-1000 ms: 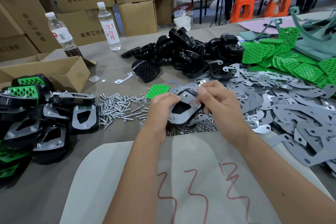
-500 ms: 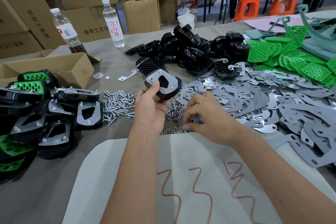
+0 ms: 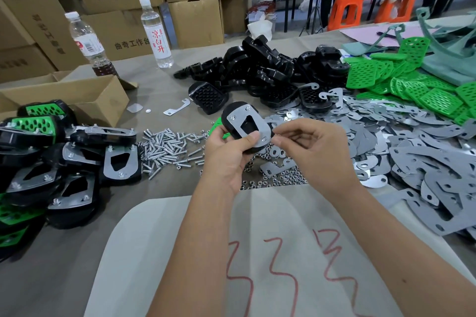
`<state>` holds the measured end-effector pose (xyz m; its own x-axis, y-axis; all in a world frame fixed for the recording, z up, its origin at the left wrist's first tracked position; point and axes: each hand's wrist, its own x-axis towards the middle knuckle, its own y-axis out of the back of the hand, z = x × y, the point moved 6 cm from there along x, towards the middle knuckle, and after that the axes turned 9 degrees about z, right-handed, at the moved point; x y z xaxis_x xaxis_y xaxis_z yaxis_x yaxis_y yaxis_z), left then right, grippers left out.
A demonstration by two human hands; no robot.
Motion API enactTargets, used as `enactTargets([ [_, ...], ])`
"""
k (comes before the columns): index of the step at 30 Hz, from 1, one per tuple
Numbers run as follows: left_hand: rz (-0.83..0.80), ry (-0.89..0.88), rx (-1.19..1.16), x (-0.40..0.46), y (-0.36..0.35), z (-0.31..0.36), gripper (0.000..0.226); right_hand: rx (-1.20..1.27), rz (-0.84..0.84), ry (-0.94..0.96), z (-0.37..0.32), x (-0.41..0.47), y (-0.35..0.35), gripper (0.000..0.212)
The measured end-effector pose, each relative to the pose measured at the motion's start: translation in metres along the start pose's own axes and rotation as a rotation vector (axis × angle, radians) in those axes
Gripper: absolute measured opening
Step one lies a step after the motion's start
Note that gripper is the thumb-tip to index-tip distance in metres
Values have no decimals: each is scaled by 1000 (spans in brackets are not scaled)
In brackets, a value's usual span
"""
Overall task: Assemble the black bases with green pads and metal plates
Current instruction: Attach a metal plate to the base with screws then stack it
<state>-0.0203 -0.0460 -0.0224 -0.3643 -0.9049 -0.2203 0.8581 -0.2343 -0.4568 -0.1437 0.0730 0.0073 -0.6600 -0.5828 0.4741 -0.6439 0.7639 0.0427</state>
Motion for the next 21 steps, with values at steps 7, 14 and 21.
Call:
enactTargets([
  [7, -36, 55, 7, -7, -10, -6, 42, -195, 8, 136, -5, 1, -2, 12],
  [14, -115, 103, -42, -12, -15, -10, 49, -136, -22, 75, 2, 4, 1, 12],
  [21, -241, 72, -28, -21, -25, -2, 41, 140, 18, 59, -4, 6, 5, 14],
])
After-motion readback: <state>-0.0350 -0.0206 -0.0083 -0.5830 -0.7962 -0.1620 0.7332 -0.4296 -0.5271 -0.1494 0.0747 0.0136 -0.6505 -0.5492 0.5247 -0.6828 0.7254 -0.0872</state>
